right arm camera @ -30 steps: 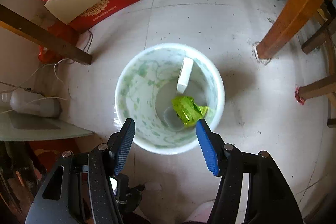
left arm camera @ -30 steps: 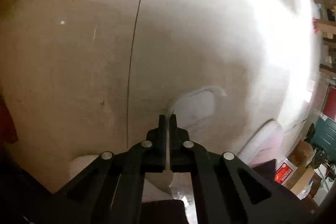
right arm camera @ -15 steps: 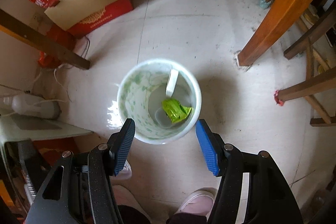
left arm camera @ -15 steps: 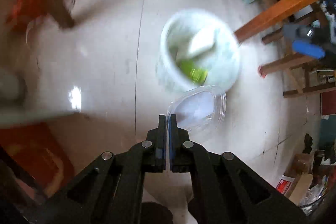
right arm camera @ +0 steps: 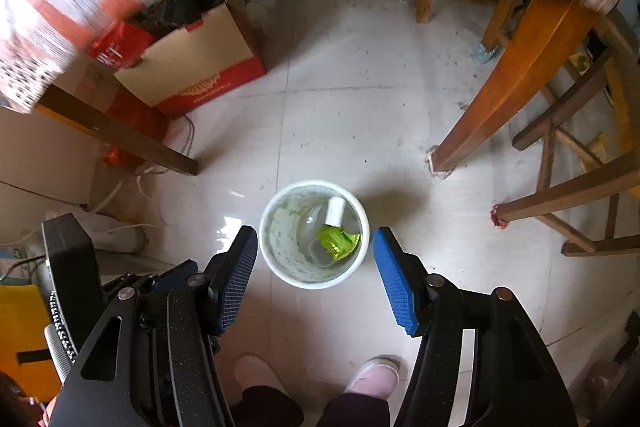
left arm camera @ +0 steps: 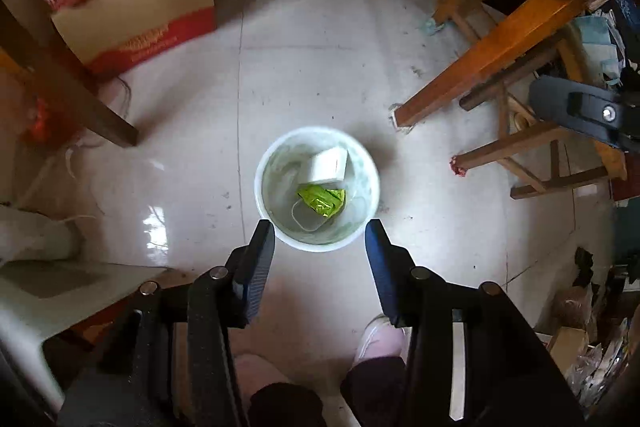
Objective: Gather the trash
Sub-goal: 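Move both tools back up to the table toward the brown box and metal tin, then grasp the brown paper coffee box with left tool while right tool grasps the silver tin lid, then carry the brown box and silver tin lid with both tools over the bucket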
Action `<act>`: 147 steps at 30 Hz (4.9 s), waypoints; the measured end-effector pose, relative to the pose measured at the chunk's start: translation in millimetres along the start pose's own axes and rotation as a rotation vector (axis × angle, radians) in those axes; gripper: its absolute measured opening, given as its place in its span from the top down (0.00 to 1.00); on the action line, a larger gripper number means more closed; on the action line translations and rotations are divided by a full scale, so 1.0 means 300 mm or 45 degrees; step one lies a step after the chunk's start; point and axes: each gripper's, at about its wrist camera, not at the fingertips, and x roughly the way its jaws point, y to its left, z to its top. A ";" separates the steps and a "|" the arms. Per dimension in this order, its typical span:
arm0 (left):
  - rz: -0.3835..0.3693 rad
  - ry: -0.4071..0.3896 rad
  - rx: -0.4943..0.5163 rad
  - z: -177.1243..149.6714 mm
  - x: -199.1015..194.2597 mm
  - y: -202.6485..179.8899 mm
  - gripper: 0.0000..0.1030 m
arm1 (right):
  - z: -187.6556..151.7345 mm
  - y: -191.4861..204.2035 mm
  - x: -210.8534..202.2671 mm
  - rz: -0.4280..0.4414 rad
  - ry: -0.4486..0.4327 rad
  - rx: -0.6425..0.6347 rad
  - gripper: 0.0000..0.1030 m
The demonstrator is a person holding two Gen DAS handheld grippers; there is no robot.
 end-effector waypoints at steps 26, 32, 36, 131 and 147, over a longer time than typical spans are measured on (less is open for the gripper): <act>0.193 -0.543 -0.094 0.120 -1.419 -0.286 0.51 | 0.086 0.181 -1.171 0.122 -0.312 -0.188 0.45; 0.189 -0.730 -0.084 0.134 -1.619 -0.361 0.38 | 0.132 0.133 -1.353 0.091 -0.484 -0.196 0.45; 0.188 -0.776 -0.068 0.177 -1.682 -0.379 0.35 | 0.170 0.103 -1.430 0.086 -0.542 -0.158 0.45; 0.002 -0.234 0.158 1.347 -0.922 -0.248 0.62 | 1.269 -0.058 -0.732 -0.034 -0.199 -0.087 0.97; -0.051 -0.621 0.191 1.161 -1.421 -0.096 0.63 | 1.037 0.151 -1.107 -0.112 -0.577 0.067 0.97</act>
